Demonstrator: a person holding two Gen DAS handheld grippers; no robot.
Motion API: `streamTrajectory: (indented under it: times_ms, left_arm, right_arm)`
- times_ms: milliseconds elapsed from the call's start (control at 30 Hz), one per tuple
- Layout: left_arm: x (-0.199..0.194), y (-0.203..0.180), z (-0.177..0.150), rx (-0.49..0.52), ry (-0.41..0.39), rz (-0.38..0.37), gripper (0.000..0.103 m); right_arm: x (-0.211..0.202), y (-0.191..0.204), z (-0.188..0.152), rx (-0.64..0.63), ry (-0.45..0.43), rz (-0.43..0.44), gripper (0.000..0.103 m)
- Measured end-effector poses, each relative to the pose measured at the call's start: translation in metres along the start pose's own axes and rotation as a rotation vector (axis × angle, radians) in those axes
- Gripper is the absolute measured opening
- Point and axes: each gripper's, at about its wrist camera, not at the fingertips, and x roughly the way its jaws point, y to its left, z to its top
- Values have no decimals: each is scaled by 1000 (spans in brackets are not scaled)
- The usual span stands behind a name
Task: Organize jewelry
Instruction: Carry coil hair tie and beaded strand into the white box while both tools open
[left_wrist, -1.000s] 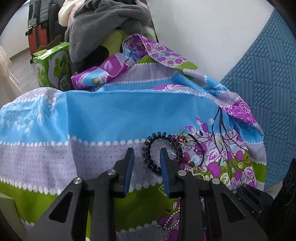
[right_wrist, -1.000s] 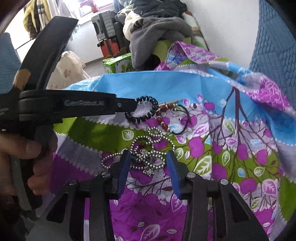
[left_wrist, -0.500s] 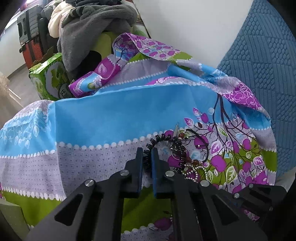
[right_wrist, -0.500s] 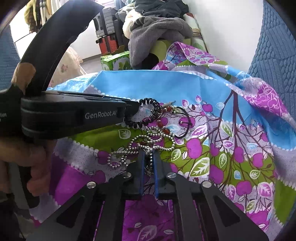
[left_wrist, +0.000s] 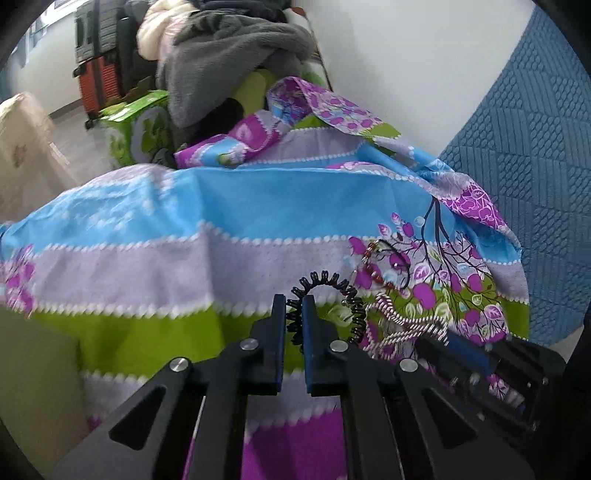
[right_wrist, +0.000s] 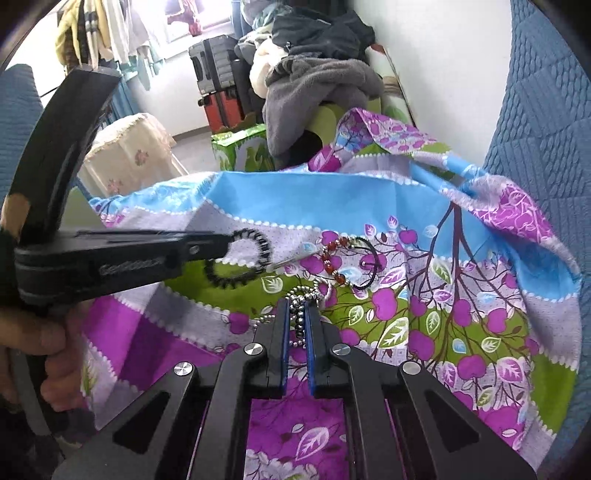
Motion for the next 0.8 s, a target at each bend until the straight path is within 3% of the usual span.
streamTrajectory:
  times_ms: [533, 800]
  left_arm:
    - [-80, 8, -46, -74, -65, 6, 8]
    - [-118, 13, -52, -106, -102, -5, 8]
  right_arm:
    - [-62, 25, -4, -12, -77, 22, 5]
    - [-92, 39, 10, -2, -121, 44, 5]
